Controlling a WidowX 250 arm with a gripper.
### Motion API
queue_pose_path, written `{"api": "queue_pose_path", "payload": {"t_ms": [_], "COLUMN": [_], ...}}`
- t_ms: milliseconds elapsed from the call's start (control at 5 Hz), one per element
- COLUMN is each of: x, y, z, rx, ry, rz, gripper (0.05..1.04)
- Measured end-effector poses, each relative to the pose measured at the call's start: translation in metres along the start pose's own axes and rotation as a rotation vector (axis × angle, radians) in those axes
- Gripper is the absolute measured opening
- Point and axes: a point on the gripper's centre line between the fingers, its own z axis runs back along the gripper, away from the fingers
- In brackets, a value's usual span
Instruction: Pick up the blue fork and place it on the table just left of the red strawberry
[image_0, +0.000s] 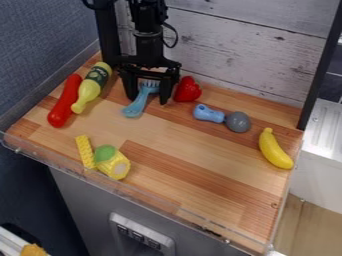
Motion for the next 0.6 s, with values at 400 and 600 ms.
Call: {"api": "queue_pose_path", "payload": {"t_ms": [400,600], "x": [-0.0019,-0.0021], "y": [-0.0037,-0.0108], "z": [-0.0043,-0.0043], "rx": [0.007,0.012], "ry": [-0.003,-0.001], "rz": [-0.072,-0.09], "gripper": [0.661,0.379]}}
